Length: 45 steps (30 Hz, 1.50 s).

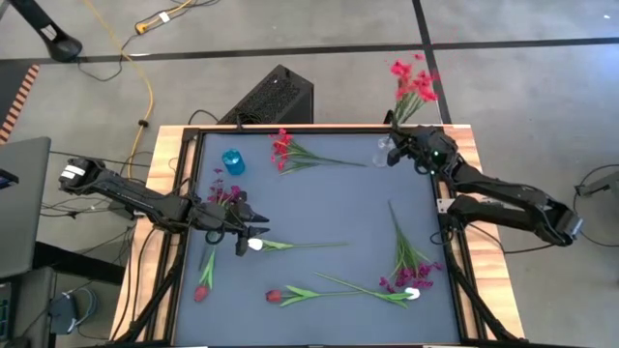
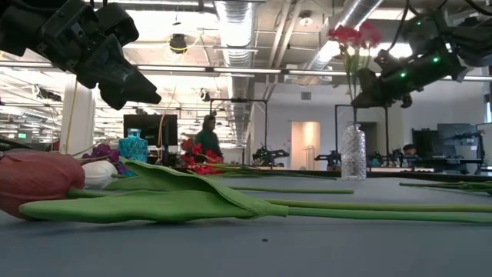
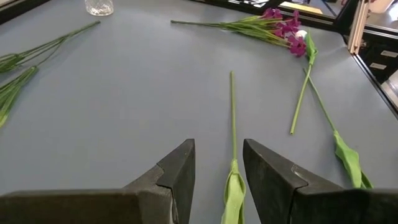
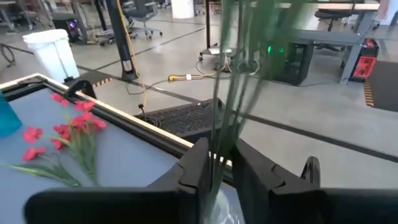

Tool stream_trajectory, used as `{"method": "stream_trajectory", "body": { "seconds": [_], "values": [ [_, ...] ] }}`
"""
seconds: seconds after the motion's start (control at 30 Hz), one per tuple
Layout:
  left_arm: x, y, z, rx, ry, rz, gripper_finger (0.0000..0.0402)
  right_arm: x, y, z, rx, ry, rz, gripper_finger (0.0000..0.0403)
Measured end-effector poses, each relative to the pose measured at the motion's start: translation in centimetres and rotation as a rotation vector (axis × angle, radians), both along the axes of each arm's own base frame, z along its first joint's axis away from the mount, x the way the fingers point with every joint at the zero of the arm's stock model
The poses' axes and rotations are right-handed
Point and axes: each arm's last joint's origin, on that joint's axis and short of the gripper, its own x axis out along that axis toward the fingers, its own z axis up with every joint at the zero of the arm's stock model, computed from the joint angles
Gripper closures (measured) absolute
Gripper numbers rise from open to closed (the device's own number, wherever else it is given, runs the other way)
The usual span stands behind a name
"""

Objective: Sort flowers into vase by color
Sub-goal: Put the right red flowers into the transparent vase, then put the red flowers into the transparent vase

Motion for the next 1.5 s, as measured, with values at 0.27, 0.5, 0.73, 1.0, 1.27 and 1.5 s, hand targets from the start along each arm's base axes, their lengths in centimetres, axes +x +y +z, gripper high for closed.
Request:
{"method": "stream_trajectory", "body": {
  "seconds": [0.27, 0.5, 0.73, 1.0, 1.27, 1.5],
  "values": [
    [0.0, 0.0, 0.0, -0.017, -0.001, 0.001, 0.0278, -0.2, 0.2, -0.4, 0.049, 0.052, 0.0, 0.0193],
    [0.0, 0.0, 0.0, -0.026, -0.001, 0.003, 0.0278, -0.4, 0.4, 0.4, 0.212, 0.228, 0.001, 0.0149],
    [0.0, 0.0, 0.0, -0.026, -0.001, 0.003, 0.0278, -0.9, 1.3, 2.3, 0.366, 0.4, 0.023, 0.0147],
    [0.0, 0.0, 0.0, -0.02, -0.001, 0.0, 0.0278, -0.3, 3.3, 4.6, 0.417, 0.459, 0.137, 0.0147],
    [-0.1, 0.0, -0.3, -0.033, 0.033, 0.007, 0.0278, 1.0, 6.1, 5.0, 0.506, 0.404, 0.296, 0.0147],
    [-0.4, 0.1, -0.9, -0.042, 0.027, 0.016, 0.0278, 2.1, 9.4, 4.8, 0.666, 0.344, 0.467, 0.0147]
  ]
}}
